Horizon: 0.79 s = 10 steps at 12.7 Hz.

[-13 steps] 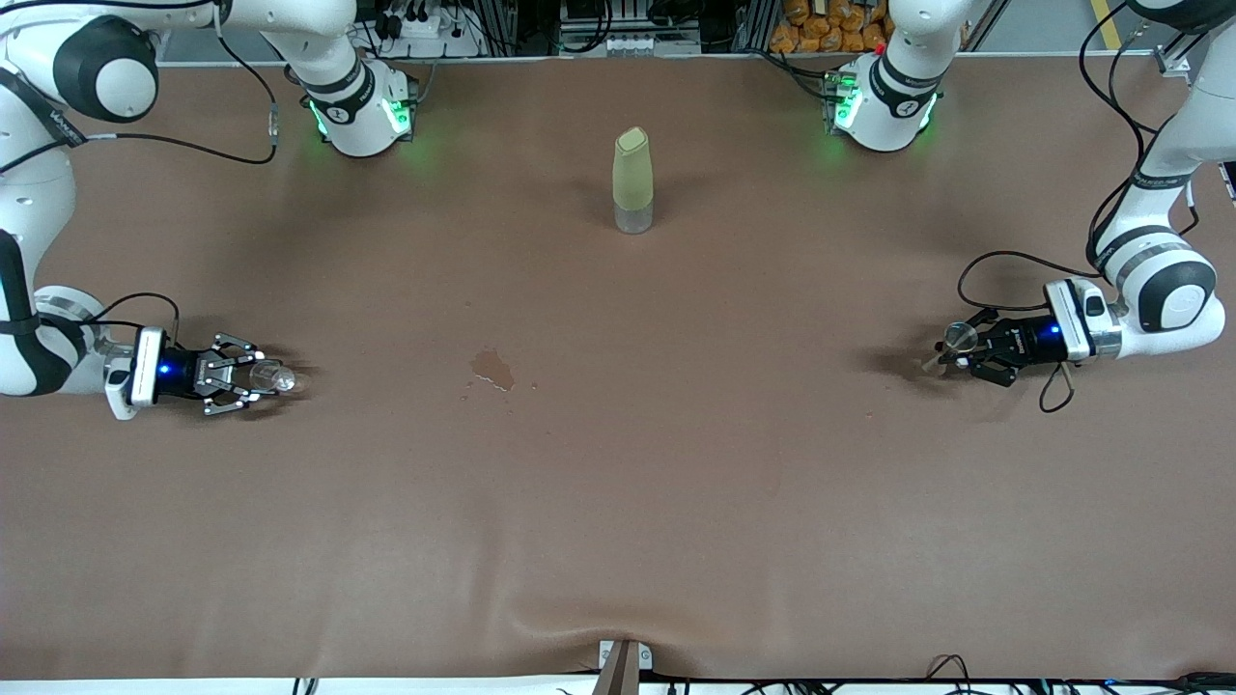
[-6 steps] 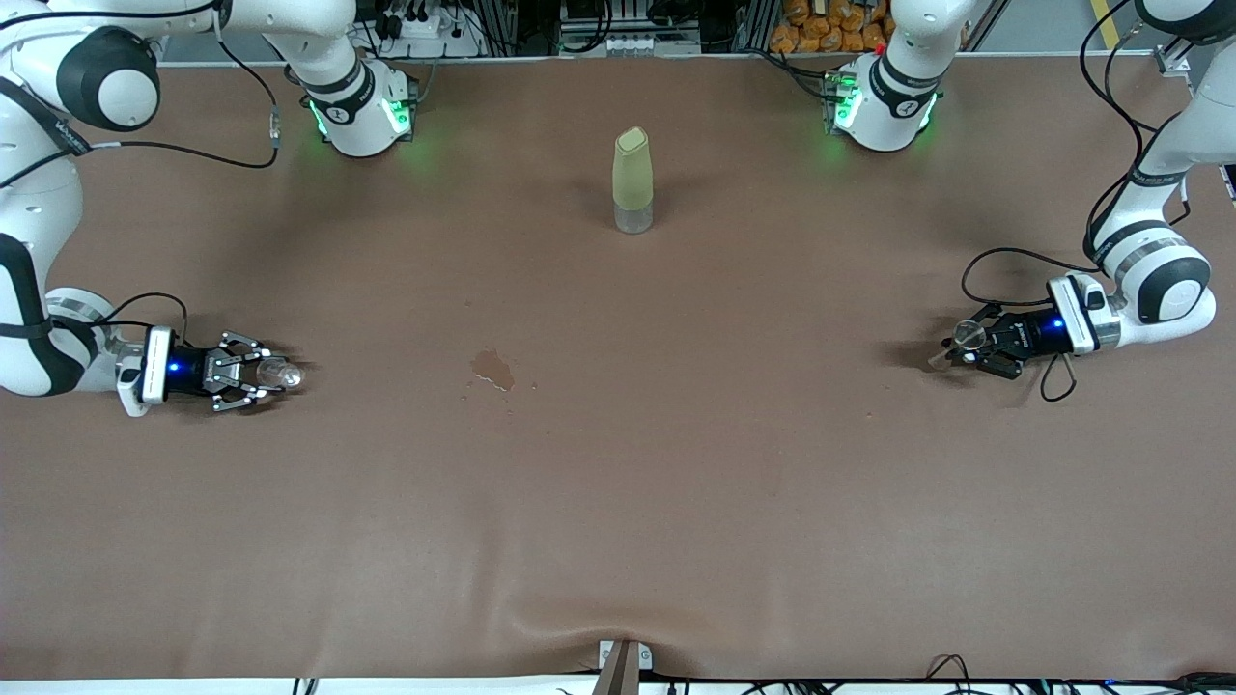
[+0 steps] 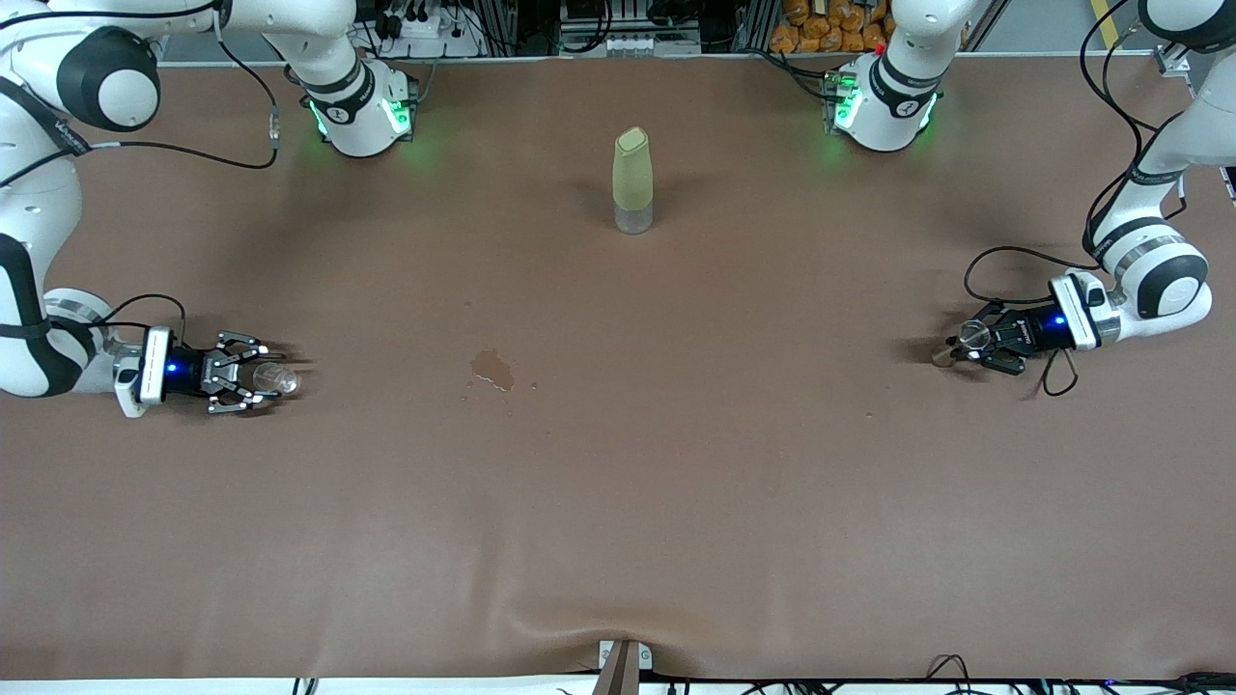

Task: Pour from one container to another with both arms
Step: 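Open both grippers, releasing the jigger and the beaker on the table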

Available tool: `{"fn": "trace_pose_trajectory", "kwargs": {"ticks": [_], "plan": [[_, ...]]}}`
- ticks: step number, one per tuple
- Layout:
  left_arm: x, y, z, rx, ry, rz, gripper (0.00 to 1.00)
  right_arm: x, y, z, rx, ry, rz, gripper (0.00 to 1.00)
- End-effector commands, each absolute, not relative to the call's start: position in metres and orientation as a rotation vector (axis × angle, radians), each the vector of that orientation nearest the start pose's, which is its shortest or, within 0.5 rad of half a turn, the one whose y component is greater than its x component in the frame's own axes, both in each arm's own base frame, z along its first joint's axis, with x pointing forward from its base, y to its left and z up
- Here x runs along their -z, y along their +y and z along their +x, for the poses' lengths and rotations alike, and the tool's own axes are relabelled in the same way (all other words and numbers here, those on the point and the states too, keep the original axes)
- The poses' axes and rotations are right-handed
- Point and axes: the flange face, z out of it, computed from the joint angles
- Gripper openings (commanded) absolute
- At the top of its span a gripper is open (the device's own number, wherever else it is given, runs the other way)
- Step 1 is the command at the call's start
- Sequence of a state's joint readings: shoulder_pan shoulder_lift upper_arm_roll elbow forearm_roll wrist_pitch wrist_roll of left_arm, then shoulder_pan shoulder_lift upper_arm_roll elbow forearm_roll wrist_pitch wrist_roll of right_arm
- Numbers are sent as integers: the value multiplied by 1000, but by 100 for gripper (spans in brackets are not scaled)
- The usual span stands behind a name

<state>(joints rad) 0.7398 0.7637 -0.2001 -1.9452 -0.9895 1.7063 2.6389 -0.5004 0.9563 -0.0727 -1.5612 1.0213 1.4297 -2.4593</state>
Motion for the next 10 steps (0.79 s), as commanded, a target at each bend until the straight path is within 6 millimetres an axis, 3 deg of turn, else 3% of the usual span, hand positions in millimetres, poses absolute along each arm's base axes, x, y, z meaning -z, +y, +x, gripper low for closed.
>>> {"fn": "trace_pose_trajectory", "kwargs": {"ticks": [1, 4, 5, 8, 10], "plan": [[-91, 198, 486, -1151, -1267, 1519, 0, -88, -244, 549, 973, -1248, -1462, 82], [-91, 199, 486, -1149, -1265, 1526, 4, -95, -247, 552, 970, -1263, -1466, 86], [-91, 199, 486, -1147, -1263, 1529, 24, -101, -251, 556, 970, -1280, -1469, 86], [-92, 200, 486, -1144, -1260, 1531, 39, -121, -260, 559, 899, -1267, -1477, 86], [-92, 200, 486, -1140, -1251, 1534, 61, -140, -275, 567, 853, -1293, -1501, 87]]}}
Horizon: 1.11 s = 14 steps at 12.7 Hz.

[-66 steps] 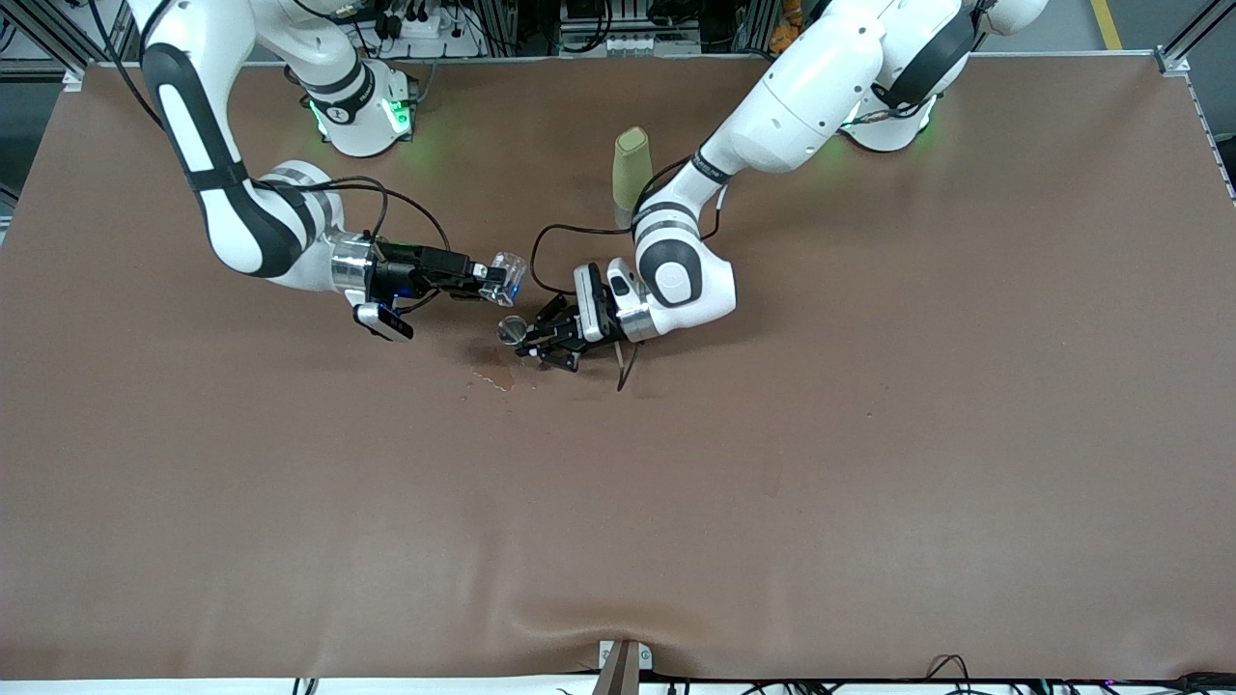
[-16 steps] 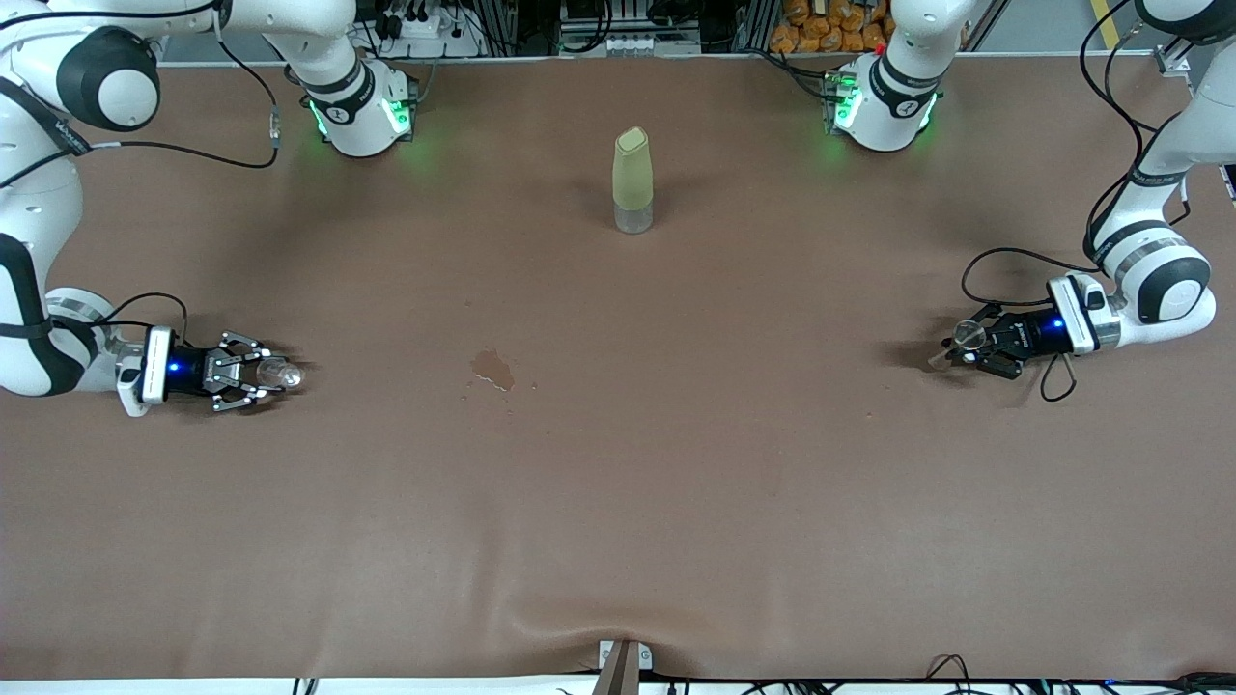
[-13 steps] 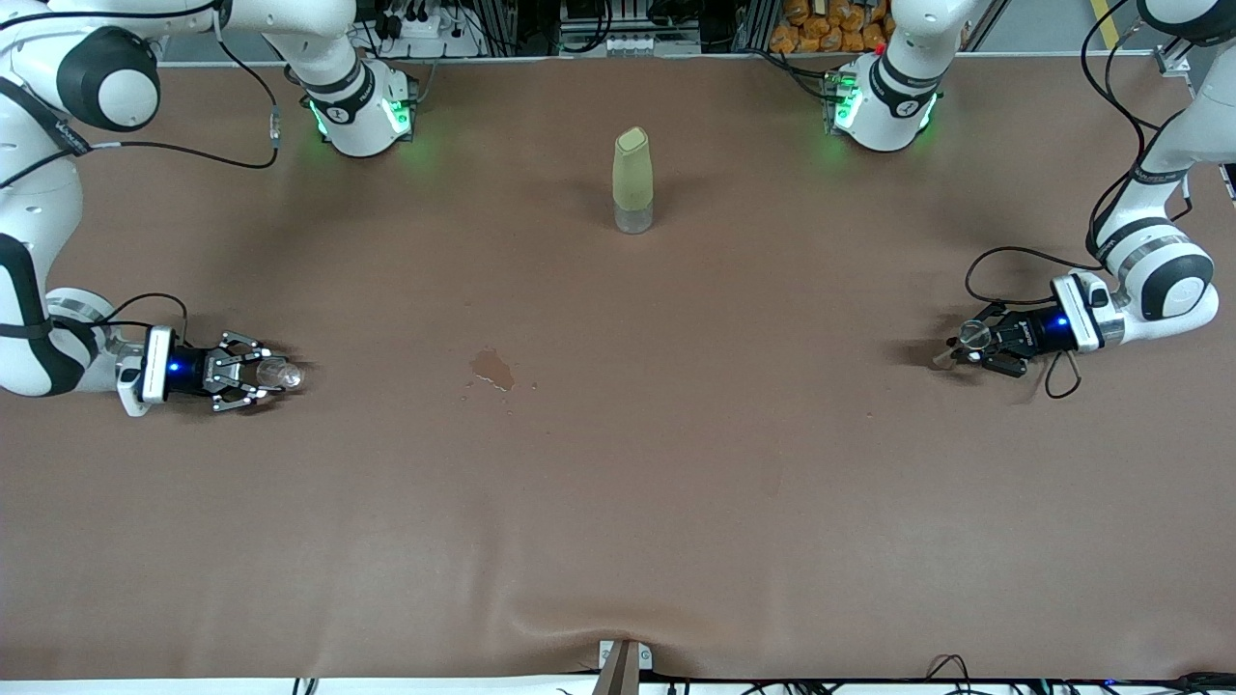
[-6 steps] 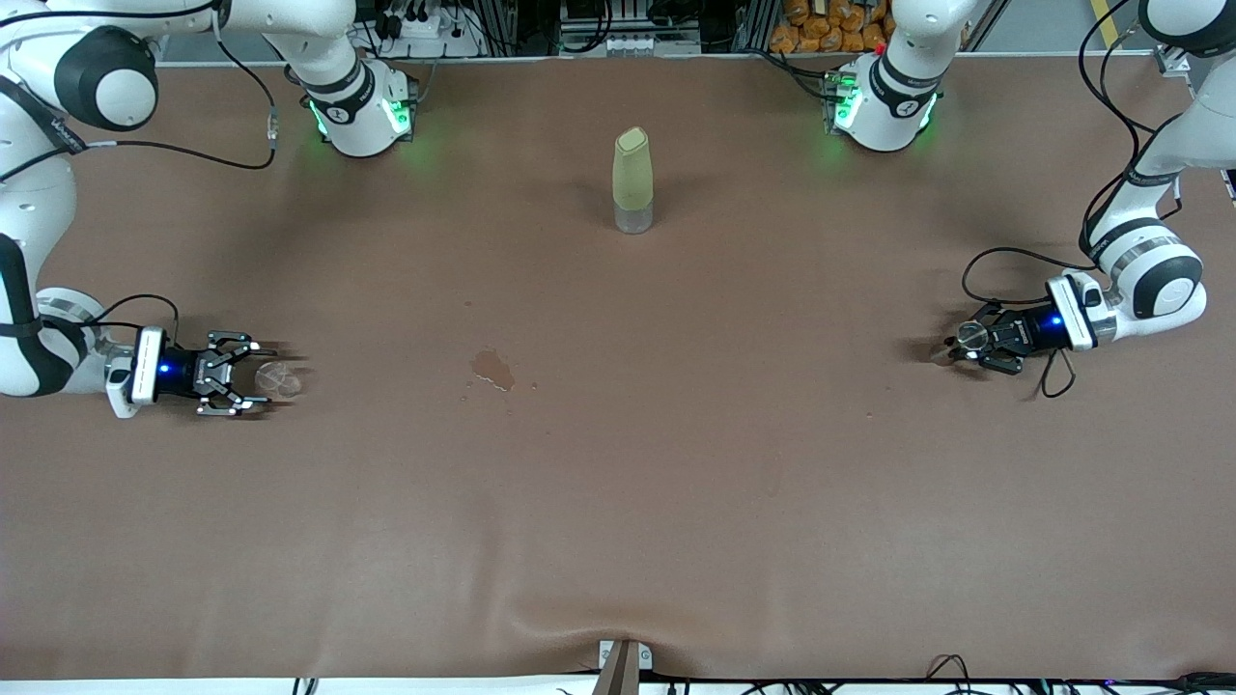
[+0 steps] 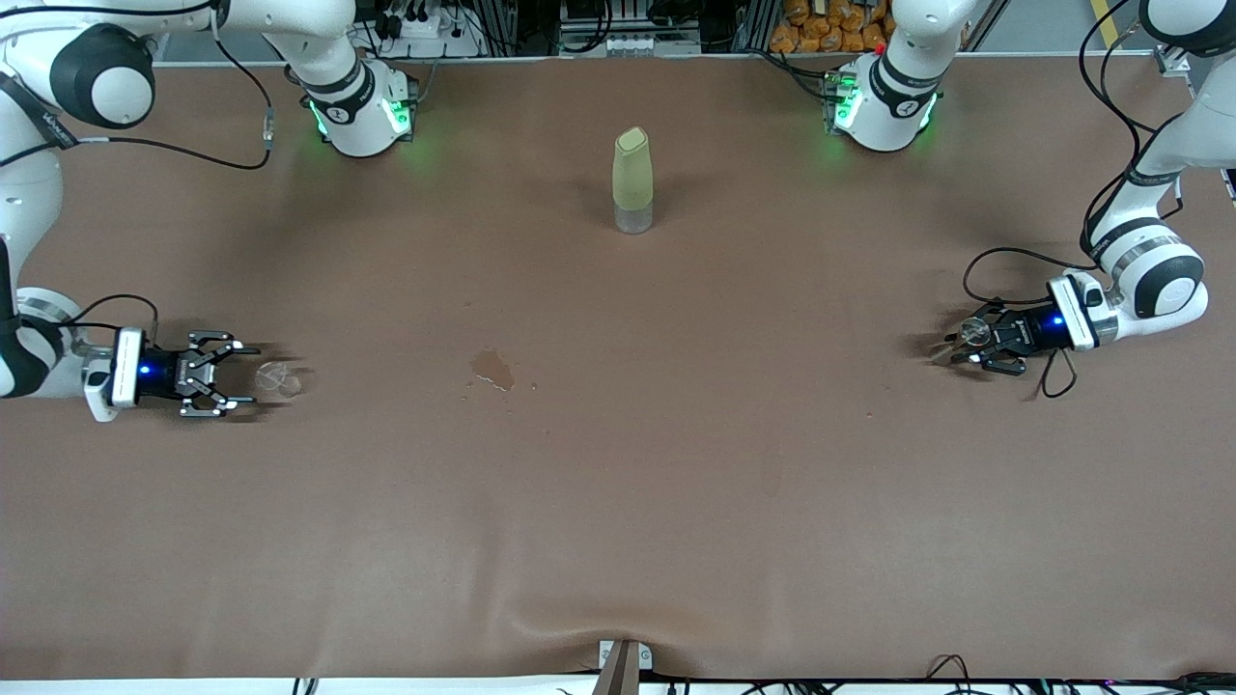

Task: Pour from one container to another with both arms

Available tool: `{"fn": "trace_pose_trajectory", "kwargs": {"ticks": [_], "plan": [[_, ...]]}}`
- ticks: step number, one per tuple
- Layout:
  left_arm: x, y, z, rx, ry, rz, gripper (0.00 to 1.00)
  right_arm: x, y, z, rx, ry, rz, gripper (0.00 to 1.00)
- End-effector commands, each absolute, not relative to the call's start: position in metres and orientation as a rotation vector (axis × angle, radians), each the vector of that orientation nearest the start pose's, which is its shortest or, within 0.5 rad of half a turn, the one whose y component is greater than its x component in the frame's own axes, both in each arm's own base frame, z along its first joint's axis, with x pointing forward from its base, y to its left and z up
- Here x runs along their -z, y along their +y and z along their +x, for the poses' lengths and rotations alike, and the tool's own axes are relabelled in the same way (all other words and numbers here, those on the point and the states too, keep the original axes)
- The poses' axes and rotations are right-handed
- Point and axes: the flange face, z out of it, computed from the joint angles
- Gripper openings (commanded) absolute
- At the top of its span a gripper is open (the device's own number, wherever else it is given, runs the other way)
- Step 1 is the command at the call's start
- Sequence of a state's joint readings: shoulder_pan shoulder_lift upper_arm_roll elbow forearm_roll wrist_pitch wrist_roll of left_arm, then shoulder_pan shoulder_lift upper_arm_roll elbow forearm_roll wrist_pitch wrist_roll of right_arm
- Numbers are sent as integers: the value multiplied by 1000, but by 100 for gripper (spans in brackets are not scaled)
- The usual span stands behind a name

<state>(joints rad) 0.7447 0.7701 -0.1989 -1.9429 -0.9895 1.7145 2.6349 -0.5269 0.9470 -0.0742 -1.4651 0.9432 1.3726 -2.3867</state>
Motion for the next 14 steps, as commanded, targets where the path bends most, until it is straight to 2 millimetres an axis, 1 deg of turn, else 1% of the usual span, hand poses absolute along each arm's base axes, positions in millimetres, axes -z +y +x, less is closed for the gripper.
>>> {"fn": "trace_pose_trajectory", "kwargs": {"ticks": [1, 2, 3, 4, 5, 6, 7, 8, 9, 10, 11, 12, 13, 14], "plan": [[-93, 201, 486, -1132, -1241, 1542, 82, -155, -277, 574, 855, -1313, -1514, 86], [-95, 203, 486, -1130, -1234, 1549, 100, -169, -279, 579, 821, -1306, -1544, 86], [-98, 211, 484, -1131, -1223, 1566, 100, -182, -282, 582, 747, -1265, -1597, 86], [-102, 219, 487, -1125, -1218, 1580, 100, -202, -285, 585, 682, -1244, -1640, 86], [-108, 228, 489, -1095, -1229, 1597, 100, -216, -280, 587, 623, -1211, -1627, 86], [-119, 240, 494, -1063, -1235, 1629, 100, -238, -278, 594, 577, -1191, -1633, 86], [-129, 250, 501, -1019, -1225, 1660, 100, -263, -277, 605, 529, -1157, -1692, 85], [-150, 264, 511, -961, -1224, 1701, 100, -290, -268, 613, 463, -1123, -1755, 85], [-169, 275, 520, -891, -1219, 1750, 100, -320, -258, 616, 386, -1100, -1818, 86], [-190, 286, 529, -837, -1209, 1802, 100, -362, -249, 618, 321, -1050, -1909, 88], [-211, 293, 539, -793, -1204, 1837, 100, -399, -236, 618, 245, -984, -2000, 91], [-239, 297, 549, -724, -1171, 1881, 100, -429, -226, 617, 195, -933, -2070, 98], [-271, 301, 559, -625, -1122, 1967, 100, -456, -215, 615, 173, -896, -2117, 100], [-309, 293, 573, -531, -1106, 2050, 100, -481, -205, 612, 144, -845, -2172, 100]]}}
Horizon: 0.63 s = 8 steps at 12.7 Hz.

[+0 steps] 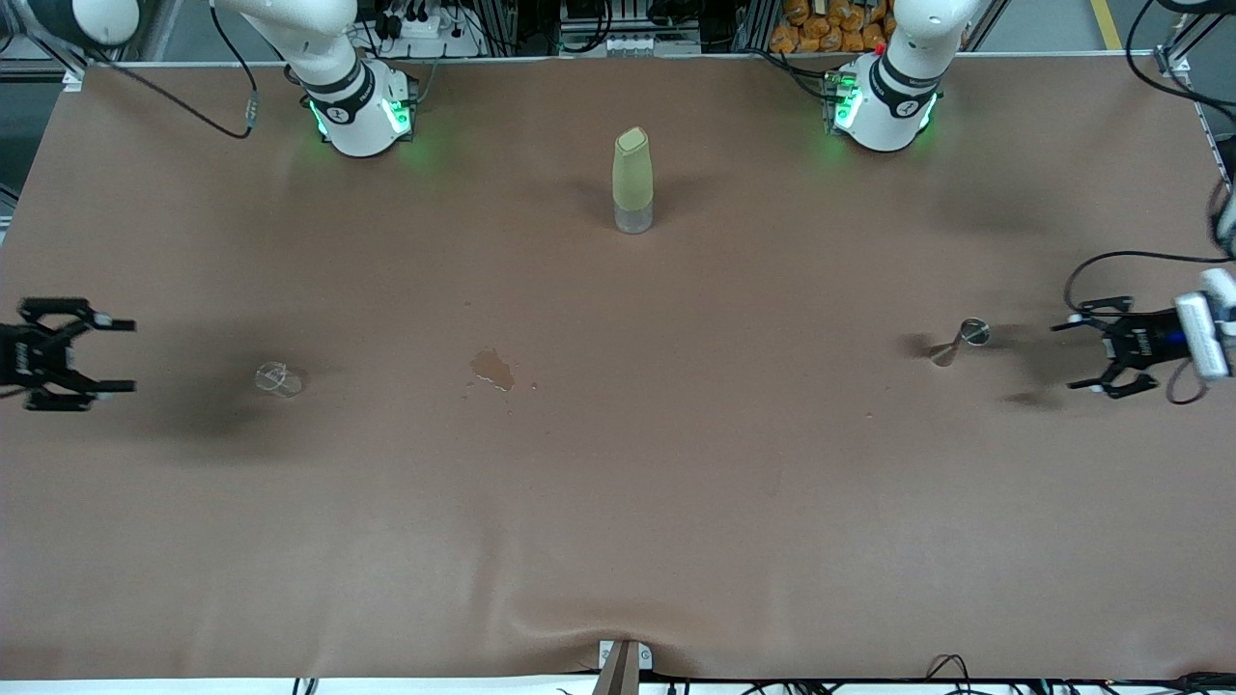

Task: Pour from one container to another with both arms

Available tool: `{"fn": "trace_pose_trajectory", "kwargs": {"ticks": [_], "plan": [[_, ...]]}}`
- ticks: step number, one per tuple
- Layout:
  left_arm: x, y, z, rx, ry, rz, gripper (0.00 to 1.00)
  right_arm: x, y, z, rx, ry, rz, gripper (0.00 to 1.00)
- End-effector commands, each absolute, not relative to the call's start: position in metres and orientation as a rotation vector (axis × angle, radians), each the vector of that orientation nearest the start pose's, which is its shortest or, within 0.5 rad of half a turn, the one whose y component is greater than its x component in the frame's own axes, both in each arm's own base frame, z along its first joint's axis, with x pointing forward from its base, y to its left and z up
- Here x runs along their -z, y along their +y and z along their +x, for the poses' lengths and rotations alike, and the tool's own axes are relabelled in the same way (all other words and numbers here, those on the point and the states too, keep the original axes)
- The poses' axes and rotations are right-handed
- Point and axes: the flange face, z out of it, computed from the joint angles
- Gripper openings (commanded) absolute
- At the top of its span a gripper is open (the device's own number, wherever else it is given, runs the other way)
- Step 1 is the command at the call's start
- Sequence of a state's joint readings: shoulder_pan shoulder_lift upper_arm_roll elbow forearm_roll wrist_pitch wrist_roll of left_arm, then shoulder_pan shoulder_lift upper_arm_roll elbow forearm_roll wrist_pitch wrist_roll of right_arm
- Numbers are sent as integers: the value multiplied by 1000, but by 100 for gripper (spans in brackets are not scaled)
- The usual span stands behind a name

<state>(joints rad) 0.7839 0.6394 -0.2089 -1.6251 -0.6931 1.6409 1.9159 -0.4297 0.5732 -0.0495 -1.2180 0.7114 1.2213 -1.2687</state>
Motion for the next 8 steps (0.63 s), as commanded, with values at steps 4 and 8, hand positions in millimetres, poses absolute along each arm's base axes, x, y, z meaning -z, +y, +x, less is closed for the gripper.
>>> {"fn": "trace_pose_trajectory", "kwargs": {"ticks": [4, 8], "plan": [[-435, 258, 605, -359, -955, 2347, 100, -560, -147, 605, 27, -681, -2405, 100], [-535, 194, 611, -220, -489, 2618, 100, -605, -70, 601, -120, -489, -2685, 100]]}}
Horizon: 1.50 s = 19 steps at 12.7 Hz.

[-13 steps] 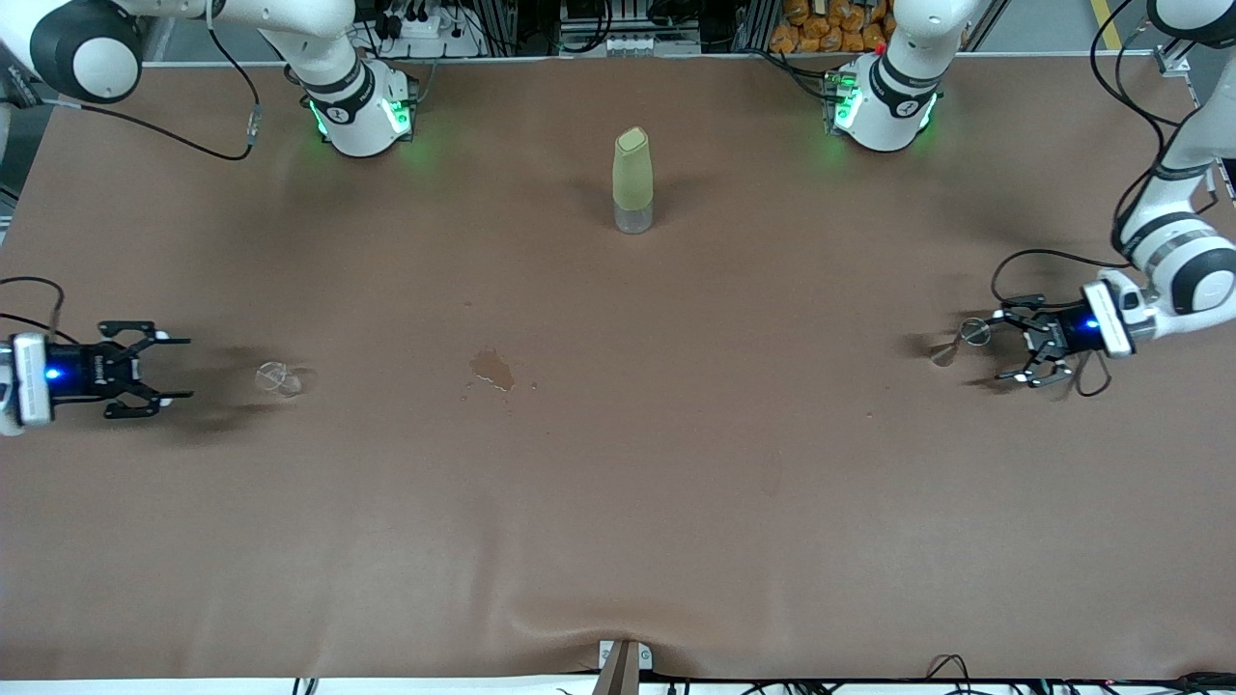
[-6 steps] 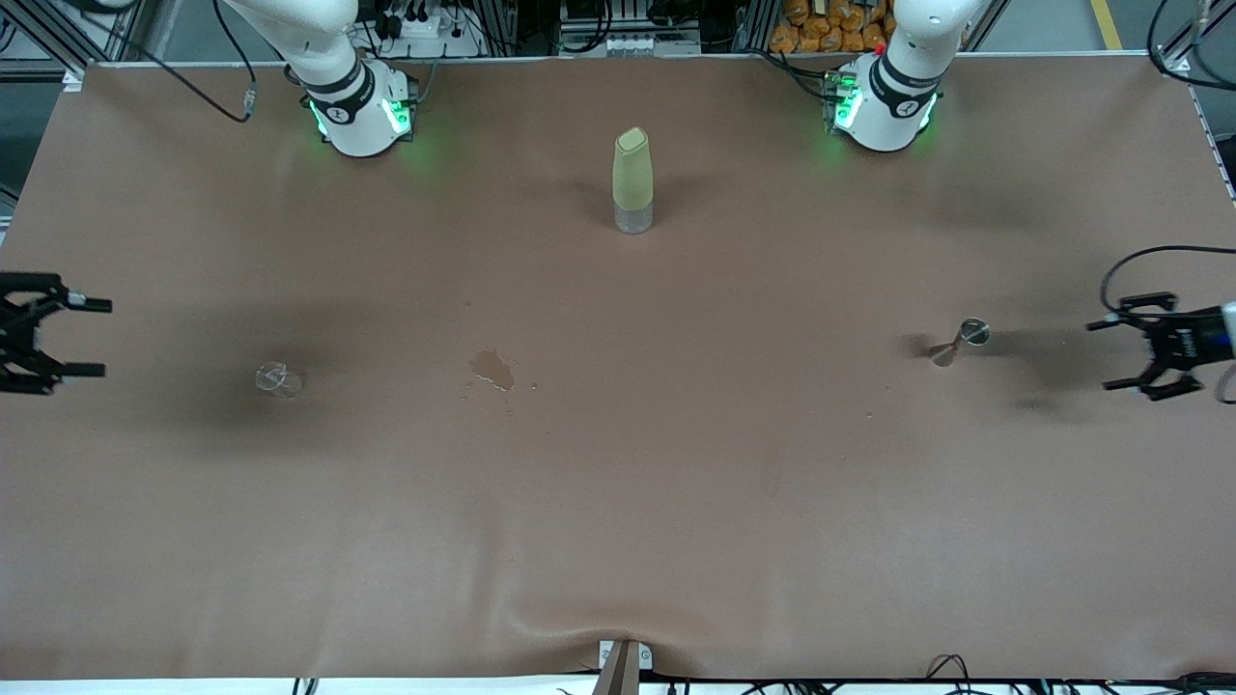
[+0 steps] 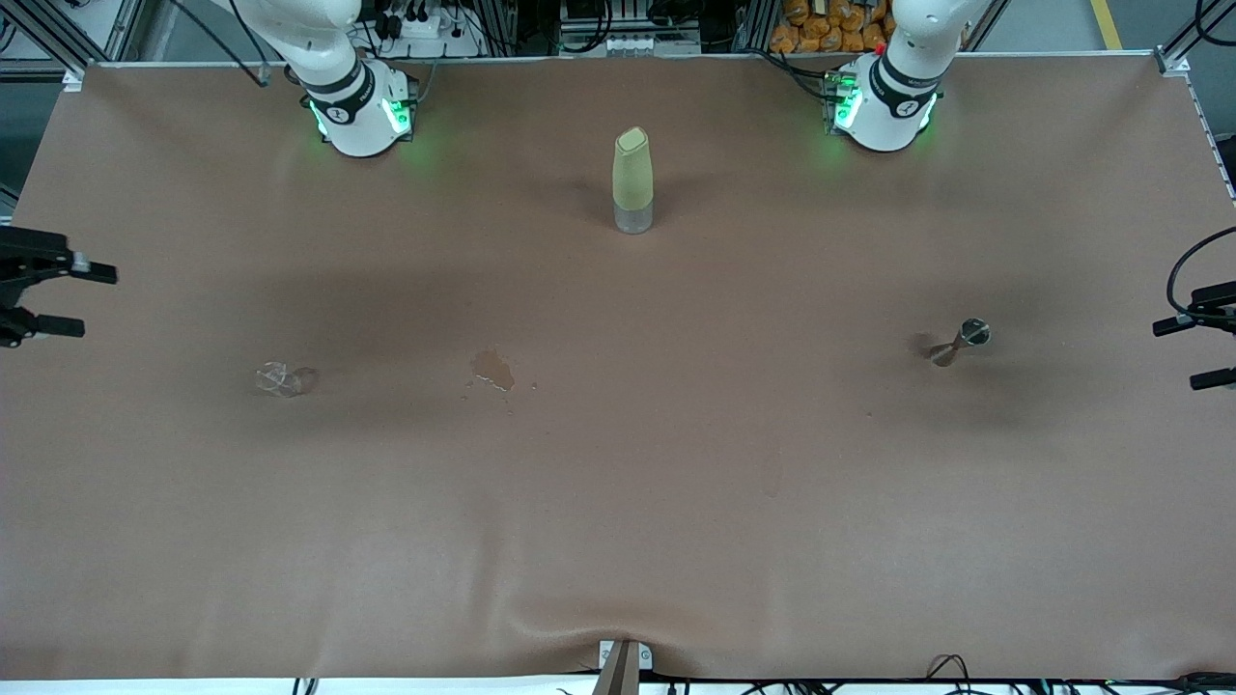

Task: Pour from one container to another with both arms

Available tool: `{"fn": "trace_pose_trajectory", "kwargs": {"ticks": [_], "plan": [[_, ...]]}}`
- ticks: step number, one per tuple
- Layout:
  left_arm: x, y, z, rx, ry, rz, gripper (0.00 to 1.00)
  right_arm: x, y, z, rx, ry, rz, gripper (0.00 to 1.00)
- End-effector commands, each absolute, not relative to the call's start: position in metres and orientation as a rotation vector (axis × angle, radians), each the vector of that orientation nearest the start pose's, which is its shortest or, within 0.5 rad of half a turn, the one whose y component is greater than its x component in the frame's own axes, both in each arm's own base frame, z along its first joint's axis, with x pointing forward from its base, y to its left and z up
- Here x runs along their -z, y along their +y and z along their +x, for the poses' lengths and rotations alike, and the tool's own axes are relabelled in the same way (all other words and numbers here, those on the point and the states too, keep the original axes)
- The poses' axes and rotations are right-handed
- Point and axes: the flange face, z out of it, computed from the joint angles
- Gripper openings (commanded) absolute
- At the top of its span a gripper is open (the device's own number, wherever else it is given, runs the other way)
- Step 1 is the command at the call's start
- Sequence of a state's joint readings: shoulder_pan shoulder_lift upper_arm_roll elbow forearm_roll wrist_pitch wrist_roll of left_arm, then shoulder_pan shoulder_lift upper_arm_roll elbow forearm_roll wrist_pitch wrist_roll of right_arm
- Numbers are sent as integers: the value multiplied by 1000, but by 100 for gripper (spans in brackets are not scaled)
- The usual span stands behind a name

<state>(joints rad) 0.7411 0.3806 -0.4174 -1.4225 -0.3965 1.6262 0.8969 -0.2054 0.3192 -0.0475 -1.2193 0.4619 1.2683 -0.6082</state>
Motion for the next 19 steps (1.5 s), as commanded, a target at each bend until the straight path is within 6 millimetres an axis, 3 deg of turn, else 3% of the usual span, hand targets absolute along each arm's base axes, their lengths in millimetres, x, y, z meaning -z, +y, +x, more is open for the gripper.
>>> {"fn": "trace_pose_trajectory", "kwargs": {"ticks": [1, 5, 7, 8, 10, 12, 14, 17, 19], "plan": [[-555, 179, 609, -190, -396, 2688, 100, -625, -66, 591, -83, -467, -2737, 100], [-595, 110, 606, -89, -116, 2932, 100, -658, -68, 553, -121, -190, -2971, 100], [-596, 63, 612, -41, 92, 3005, 100, -669, -74, 544, -120, 21, -3014, 100], [-590, 24, 615, -11, 114, 3048, 100, -673, -77, 541, -127, 158, -3035, 100], [-575, -5, 617, 36, 159, 3076, 100, -679, -84, 534, -129, 199, -3043, 100], [-559, -19, 615, 86, 151, 3086, 100, -678, -90, 533, -114, 212, -3091, 100], [-550, -19, 603, 67, 196, 3078, 100, -665, -92, 529, 38, 175, -3089, 100], [-548, -24, 574, -102, 176, 3083, 100, -656, -85, 533, 159, 157, -3086, 100], [-560, -18, 573, -162, 100, 3063, 100, -650, -84, 538, 156, 169, -3081, 100]]}}
